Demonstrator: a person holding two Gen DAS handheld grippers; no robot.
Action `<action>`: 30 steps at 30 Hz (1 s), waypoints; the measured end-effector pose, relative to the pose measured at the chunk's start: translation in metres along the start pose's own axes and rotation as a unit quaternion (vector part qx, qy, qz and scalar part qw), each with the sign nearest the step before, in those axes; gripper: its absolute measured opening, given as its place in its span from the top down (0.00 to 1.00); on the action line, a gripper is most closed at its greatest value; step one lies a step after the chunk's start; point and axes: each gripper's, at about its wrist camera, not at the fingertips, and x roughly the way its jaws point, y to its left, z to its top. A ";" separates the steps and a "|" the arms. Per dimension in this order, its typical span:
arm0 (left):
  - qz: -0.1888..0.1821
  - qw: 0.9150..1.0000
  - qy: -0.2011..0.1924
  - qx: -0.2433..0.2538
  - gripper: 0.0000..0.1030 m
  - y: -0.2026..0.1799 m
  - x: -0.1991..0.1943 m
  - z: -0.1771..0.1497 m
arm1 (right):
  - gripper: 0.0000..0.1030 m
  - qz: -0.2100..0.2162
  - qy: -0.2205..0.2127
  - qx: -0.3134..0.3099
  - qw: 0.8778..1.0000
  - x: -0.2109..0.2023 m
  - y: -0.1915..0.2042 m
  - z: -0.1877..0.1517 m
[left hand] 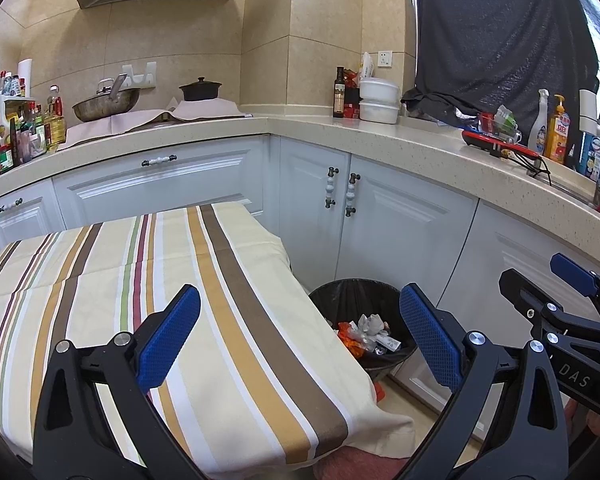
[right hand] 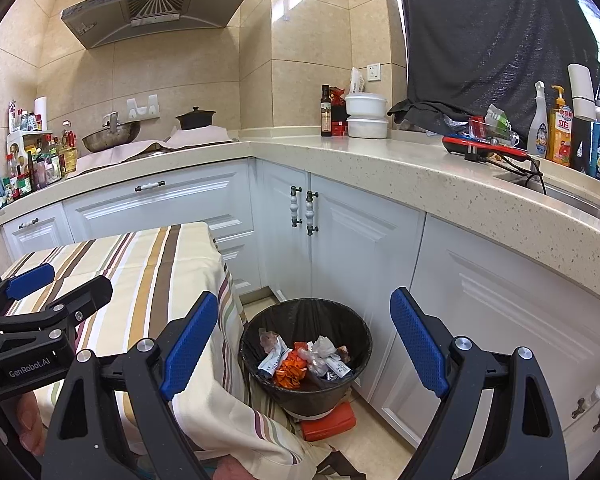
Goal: Collect trash
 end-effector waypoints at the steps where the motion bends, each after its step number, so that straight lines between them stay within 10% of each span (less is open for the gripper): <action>1: 0.000 1.000 0.000 0.000 0.06 0.000 0.000 0.000 | 0.17 0.000 0.000 0.000 1.000 0.000 0.000 0.000; 30: -0.002 1.000 0.007 -0.002 0.05 0.003 0.007 -0.006 | 0.17 0.000 0.000 -0.001 1.000 0.000 0.000 0.000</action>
